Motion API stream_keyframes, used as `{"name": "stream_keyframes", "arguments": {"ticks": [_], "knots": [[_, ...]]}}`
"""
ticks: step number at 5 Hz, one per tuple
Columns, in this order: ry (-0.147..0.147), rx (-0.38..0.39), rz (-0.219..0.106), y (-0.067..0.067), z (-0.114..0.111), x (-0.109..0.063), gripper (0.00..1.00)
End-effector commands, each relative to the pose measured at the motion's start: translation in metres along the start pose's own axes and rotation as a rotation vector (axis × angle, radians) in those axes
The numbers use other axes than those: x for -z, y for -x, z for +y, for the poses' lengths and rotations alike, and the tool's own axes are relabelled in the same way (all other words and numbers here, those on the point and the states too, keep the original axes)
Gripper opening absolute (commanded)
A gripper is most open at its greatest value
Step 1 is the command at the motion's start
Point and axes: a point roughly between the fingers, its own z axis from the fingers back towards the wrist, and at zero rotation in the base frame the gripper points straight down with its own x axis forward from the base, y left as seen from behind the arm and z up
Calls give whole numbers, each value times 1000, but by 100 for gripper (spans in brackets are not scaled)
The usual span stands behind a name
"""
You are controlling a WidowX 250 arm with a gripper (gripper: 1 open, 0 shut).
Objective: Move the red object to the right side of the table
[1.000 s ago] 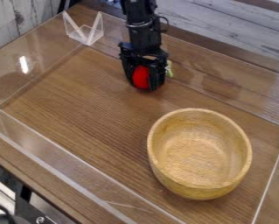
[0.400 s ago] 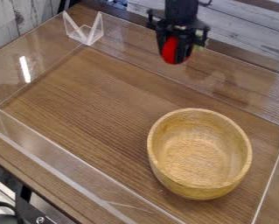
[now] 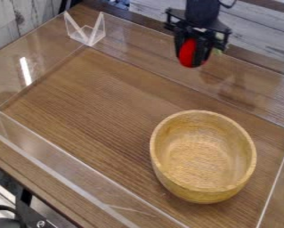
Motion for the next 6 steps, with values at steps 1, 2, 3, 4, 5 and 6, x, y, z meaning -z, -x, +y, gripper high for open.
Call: {"name": "stream_keyframes", "arguments": {"ticks": [1, 2, 3, 4, 5, 6], "knots": [[-27, -54, -44, -7, 24, -5, 0], [-29, -52, -27, -5, 9, 12, 0], [-36, -31, -32, -6, -19, 18, 0], [-41, -6, -48, -7, -52, 13, 0], [-55, -18, -48, -8, -45, 13, 0], [-71, -55, -45, -9, -35, 18, 0]]}}
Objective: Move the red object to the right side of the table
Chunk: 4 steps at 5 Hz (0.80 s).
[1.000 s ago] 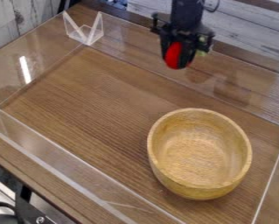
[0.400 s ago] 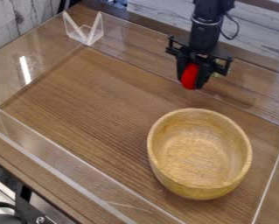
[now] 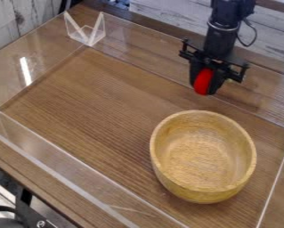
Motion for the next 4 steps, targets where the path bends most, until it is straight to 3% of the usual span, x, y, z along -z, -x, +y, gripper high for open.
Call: {"name": "stream_keyframes", "arguments": {"ticks": [1, 4], "knots": [[-13, -53, -50, -5, 12, -12, 0], [-57, -196, -64, -4, 9, -9, 0]]}}
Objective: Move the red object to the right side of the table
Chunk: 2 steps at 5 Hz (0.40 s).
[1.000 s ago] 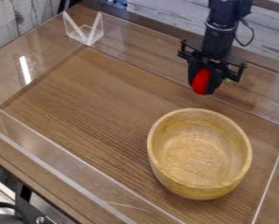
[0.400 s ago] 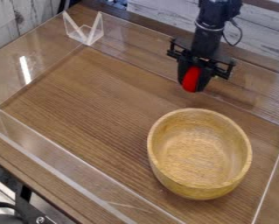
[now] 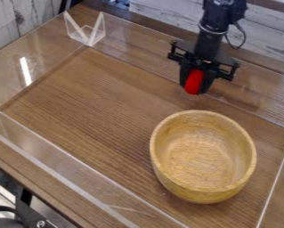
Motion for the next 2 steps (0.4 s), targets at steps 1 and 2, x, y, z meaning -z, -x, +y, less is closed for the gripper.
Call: {"name": "stream_keyframes", "arguments": {"ticks": [1, 2], "knots": [[0, -16, -61, -9, 16, -18, 0], [-9, -22, -81, -13, 30, -23, 0]]}}
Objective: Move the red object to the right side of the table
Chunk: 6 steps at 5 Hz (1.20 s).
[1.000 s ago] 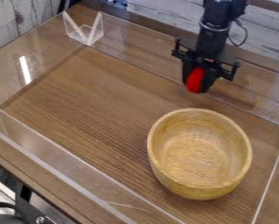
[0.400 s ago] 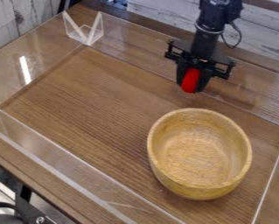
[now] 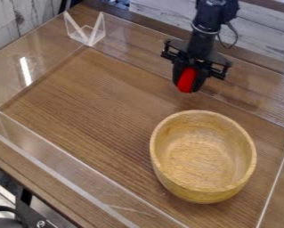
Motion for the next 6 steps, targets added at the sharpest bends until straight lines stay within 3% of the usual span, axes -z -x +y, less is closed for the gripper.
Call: {"name": "stream_keyframes", "arguments": {"ticks": [1, 2, 3, 5, 6], "knots": [[5, -29, -104, -10, 6, -43, 0], [9, -20, -141, -9, -11, -65, 0], [13, -36, -160, -9, -19, -77, 0], [55, -24, -130, 7, -52, -54, 0], [79, -65, -101, 10, -76, -47, 0]]}}
